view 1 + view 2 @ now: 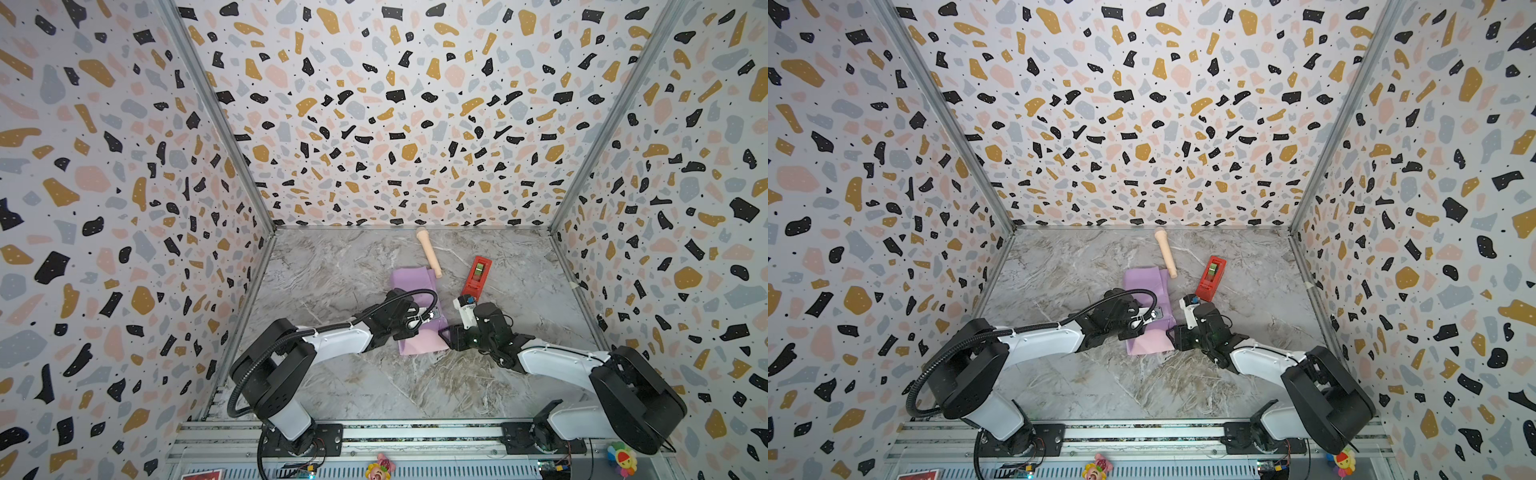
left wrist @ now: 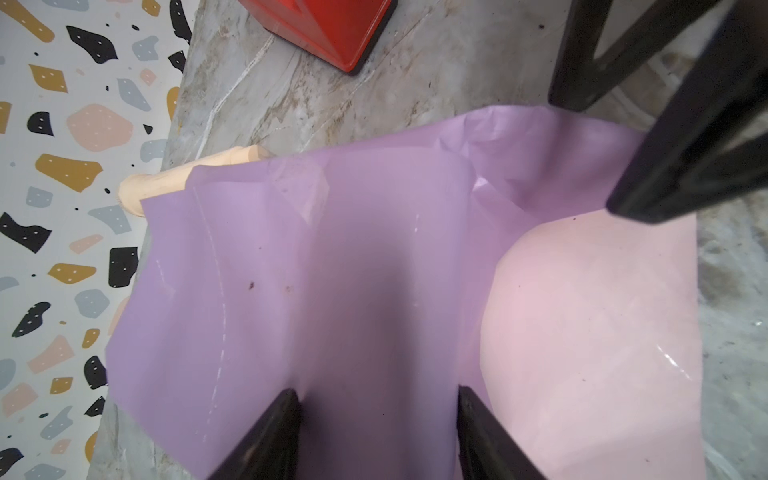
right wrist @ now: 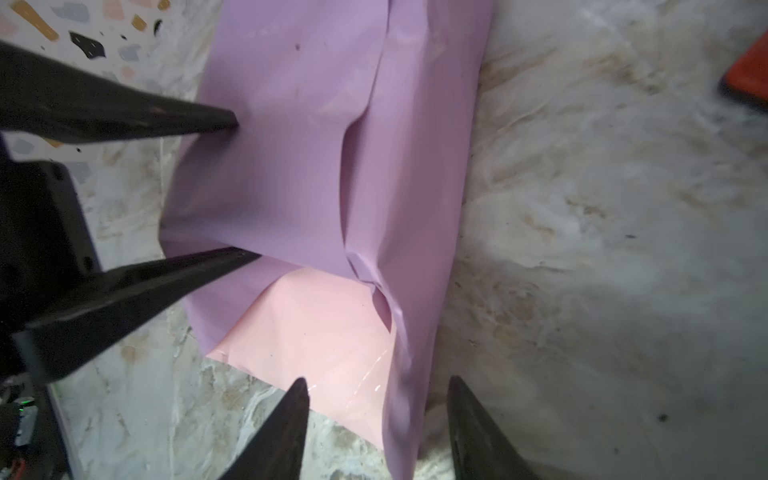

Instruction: Wrap the gift box in paper

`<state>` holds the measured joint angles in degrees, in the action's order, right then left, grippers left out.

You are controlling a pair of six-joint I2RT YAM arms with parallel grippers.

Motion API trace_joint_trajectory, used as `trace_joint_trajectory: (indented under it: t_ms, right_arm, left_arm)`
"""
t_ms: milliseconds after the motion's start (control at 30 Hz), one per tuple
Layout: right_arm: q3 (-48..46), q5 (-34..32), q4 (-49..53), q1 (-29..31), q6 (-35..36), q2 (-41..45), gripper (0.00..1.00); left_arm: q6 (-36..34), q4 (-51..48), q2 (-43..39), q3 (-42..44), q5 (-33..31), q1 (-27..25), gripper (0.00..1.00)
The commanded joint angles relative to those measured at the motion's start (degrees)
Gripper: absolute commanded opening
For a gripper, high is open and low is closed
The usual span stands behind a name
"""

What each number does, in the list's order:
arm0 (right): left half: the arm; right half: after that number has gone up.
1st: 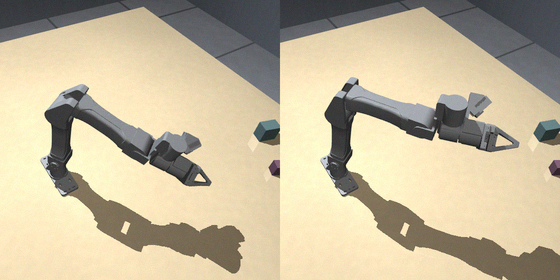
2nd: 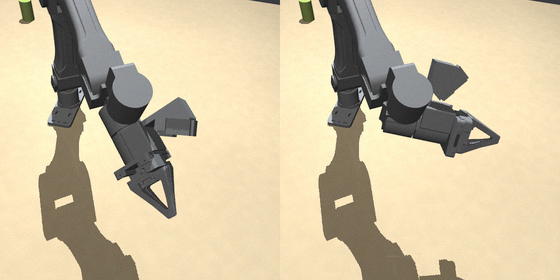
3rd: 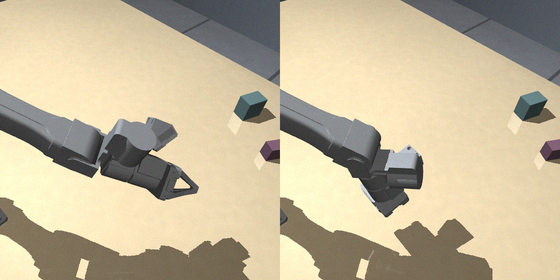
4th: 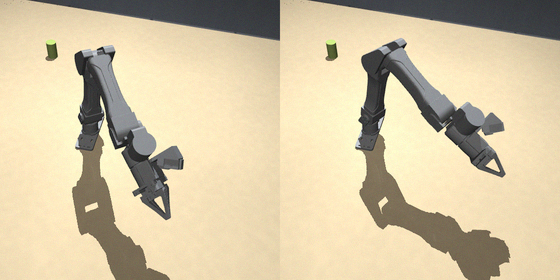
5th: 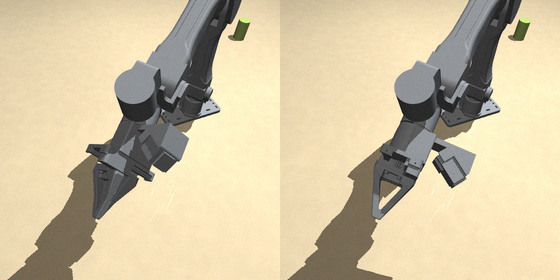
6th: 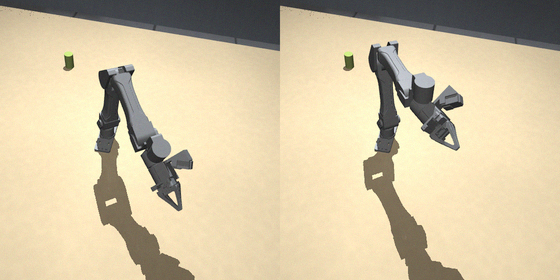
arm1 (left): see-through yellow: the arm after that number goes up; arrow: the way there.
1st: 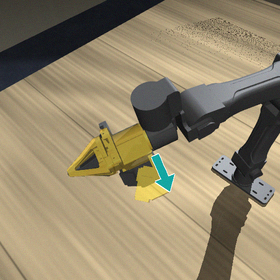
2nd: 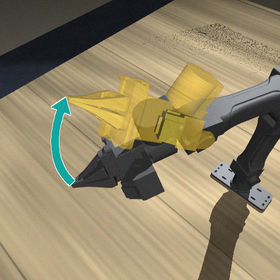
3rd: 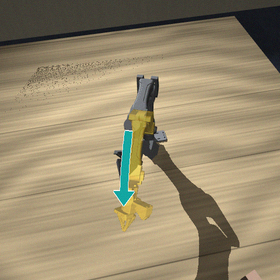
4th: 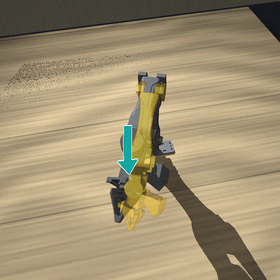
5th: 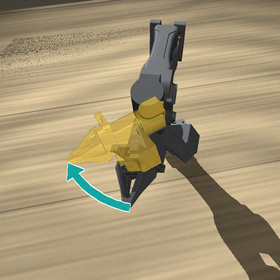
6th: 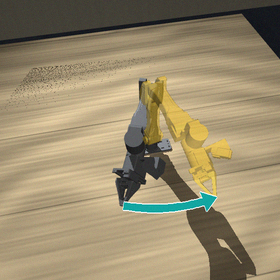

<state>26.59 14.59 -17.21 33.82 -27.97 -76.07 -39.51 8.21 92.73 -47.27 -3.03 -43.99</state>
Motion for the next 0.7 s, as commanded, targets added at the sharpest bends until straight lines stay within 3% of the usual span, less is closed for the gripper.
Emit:
trace_joint_trajectory:
  t_ms: [0,300,667]
  right_arm:
    - [-1.37,2.27,1.75,-3.61,0.2,3.44,0.52]
    - [4.54,-0.72,0.88,-6.58,0.15,-5.37,0.28]
    - [8.4,4.45,-3.21,-6.08,0.73,-11.95,0.2]
  left_arm:
    - [-0.31,1.45,0.72,1.51,-1.62,0.09,0.58]
    - [-0.76,1.11,0.88,1.83,-2.69,-0.43,0.59]
    - [-1.01,1.27,1.38,1.83,-2.51,-0.42,0.59]
